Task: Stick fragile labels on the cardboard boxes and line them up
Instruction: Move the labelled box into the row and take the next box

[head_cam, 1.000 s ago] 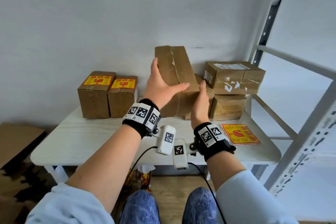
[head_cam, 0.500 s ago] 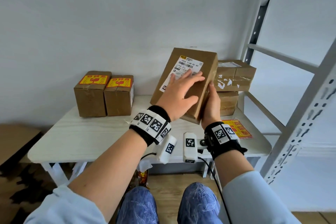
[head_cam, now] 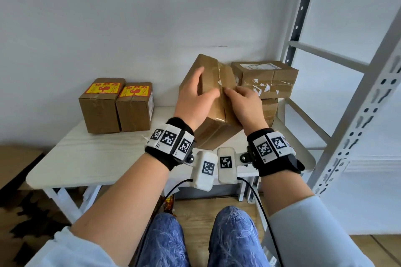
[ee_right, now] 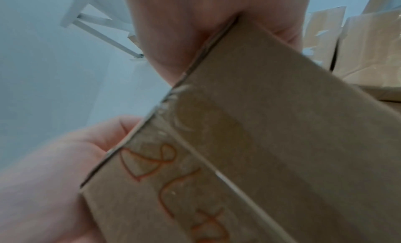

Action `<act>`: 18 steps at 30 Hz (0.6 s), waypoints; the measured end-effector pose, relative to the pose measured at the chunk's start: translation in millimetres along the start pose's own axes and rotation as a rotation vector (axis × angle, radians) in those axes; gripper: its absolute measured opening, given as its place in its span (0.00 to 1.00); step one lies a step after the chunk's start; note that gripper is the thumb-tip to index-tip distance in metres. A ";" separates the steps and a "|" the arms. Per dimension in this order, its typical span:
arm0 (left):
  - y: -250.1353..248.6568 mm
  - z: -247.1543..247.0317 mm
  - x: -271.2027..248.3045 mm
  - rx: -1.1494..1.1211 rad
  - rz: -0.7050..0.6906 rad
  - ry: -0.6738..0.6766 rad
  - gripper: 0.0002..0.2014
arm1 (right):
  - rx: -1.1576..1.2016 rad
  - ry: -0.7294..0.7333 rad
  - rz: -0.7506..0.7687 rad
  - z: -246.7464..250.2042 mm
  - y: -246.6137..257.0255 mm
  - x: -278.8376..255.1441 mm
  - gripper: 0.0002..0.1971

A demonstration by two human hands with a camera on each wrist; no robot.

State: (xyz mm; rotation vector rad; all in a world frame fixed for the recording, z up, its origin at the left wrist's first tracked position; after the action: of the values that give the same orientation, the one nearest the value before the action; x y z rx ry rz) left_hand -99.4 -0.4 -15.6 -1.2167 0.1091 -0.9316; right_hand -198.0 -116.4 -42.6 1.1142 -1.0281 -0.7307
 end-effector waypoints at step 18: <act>87.1 2.0 6.0 -0.009 0.360 0.117 0.41 | -0.221 0.183 -0.045 -41.9 -31.1 -16.4 0.24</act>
State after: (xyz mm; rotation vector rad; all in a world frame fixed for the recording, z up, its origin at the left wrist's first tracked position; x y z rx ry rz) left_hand -46.4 0.5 -85.0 -1.1039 0.4128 -0.6856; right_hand -164.7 -96.2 -81.1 0.9940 -0.7510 -0.7445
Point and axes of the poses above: each hand's wrist, its own x-axis towards the middle knuckle, its own z-axis out of the back of the hand, y = z × x, the point moved 5 cm from there along x, towards the middle knuckle, and after that the axes turned 10 degrees about x, right-handed, at the moved point
